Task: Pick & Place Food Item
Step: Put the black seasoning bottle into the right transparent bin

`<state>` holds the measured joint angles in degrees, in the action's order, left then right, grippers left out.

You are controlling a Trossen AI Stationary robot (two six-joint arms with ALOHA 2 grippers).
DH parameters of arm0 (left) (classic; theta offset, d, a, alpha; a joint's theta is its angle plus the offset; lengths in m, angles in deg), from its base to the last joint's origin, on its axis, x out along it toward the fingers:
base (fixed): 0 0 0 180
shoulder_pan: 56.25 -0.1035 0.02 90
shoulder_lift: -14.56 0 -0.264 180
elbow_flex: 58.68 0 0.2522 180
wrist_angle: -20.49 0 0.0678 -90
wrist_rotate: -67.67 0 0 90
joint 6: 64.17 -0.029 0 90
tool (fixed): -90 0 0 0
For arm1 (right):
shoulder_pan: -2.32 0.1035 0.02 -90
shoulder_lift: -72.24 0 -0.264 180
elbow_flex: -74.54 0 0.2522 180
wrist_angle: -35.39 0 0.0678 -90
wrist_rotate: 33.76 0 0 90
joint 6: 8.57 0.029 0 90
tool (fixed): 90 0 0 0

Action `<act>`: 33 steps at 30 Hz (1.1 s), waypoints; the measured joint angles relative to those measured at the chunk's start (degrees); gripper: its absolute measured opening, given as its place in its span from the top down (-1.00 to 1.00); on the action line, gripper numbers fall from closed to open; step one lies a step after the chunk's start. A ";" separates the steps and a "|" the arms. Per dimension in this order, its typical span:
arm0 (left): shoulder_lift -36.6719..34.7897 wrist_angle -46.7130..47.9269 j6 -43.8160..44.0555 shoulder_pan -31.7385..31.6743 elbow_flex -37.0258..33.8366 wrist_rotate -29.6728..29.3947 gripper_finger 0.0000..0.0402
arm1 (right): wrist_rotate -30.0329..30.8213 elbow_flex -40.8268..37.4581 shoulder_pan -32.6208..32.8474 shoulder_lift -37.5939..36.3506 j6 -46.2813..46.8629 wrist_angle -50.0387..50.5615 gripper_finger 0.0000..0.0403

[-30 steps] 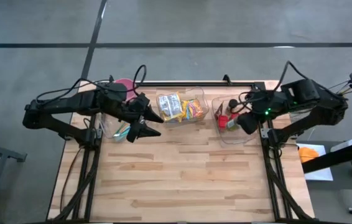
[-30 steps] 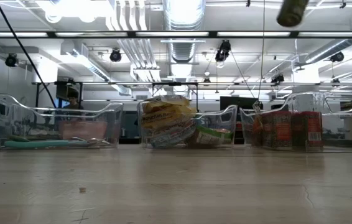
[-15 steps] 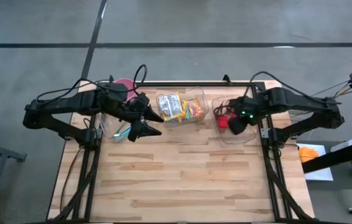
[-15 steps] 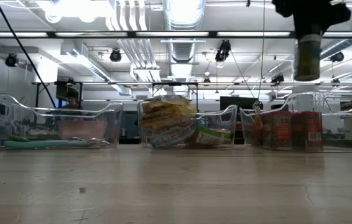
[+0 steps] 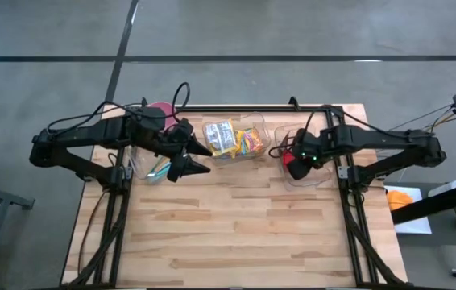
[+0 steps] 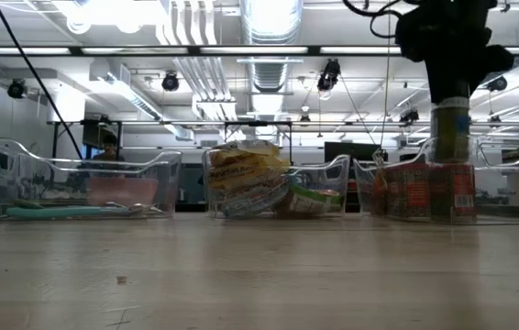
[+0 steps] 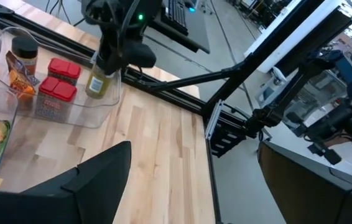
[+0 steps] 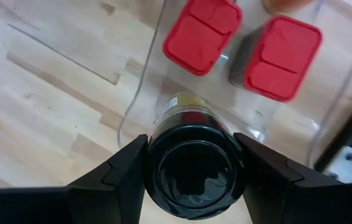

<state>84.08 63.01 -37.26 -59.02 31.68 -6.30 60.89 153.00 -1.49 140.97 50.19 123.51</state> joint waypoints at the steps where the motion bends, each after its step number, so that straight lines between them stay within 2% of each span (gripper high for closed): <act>1: 0.00 0.02 0.00 -0.02 0.00 0.00 -0.78 | 0.02 -0.82 0.00 0.00 0.03 -1.09 0.02; 16: 0.00 0.01 0.16 -0.35 0.00 0.00 -0.78 | -0.18 -11.84 0.00 0.05 2.21 -11.79 0.02; 33: 0.00 -0.20 0.16 -0.39 -0.02 0.01 -0.78 | -0.16 -17.36 -0.76 0.15 3.92 -18.12 0.02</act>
<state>84.08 62.81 -37.10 -59.41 31.66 -6.29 60.72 135.64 -2.25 141.13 54.11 105.39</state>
